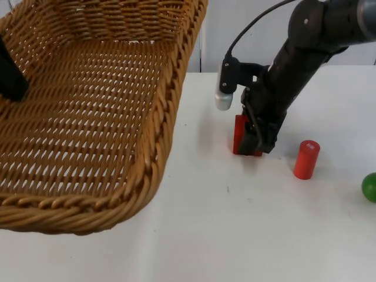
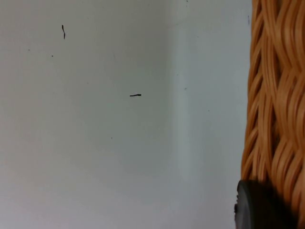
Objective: Pick up the basket with the left hand and place the object to the left of the red cylinder into the basket with the right hand.
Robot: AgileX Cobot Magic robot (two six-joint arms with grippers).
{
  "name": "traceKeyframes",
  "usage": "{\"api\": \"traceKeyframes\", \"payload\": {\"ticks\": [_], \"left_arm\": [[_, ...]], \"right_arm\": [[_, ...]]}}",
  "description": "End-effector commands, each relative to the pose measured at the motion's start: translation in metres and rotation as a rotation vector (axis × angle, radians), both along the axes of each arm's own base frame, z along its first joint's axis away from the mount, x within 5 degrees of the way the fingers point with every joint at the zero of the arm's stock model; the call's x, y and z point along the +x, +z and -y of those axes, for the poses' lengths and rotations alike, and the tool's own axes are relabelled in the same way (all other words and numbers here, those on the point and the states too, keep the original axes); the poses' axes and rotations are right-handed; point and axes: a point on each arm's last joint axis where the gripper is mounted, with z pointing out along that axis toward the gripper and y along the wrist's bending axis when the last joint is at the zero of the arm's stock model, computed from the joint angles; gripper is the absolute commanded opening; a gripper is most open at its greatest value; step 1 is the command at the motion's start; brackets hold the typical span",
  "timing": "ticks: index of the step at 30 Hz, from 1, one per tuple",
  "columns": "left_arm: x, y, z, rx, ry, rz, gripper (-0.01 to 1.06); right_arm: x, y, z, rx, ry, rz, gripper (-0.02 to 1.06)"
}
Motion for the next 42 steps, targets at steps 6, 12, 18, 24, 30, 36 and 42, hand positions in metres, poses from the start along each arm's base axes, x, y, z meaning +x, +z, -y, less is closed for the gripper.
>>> {"api": "traceKeyframes", "payload": {"ticks": [6,12,18,24,30,36,42], "left_arm": [[-0.002,0.005,0.003,-0.042,0.011,0.007,0.0],[-0.002,0.004,0.003,-0.042,0.011,0.005,0.0],[-0.002,0.004,0.003,-0.042,0.011,0.005,0.0],[-0.002,0.004,0.003,-0.04,0.01,0.005,0.0],[-0.002,0.004,0.003,-0.035,0.009,0.005,0.0],[-0.002,0.004,0.003,-0.035,0.009,0.005,0.0],[-0.002,0.004,0.002,-0.032,0.008,0.005,0.0]], "right_arm": [[-0.006,0.028,0.002,0.013,-0.027,-0.035,0.25],[-0.014,0.063,0.004,0.031,-0.046,-0.051,0.03],[-0.03,0.121,0.009,0.058,-0.05,-0.041,0.0],[-0.048,0.183,0.017,0.114,-0.068,0.042,0.0],[-0.073,0.238,0.028,0.174,-0.105,0.1,0.0],[-0.092,0.271,0.036,0.224,-0.14,0.134,0.0],[-0.111,0.3,0.045,0.277,-0.196,0.156,0.0]]}}
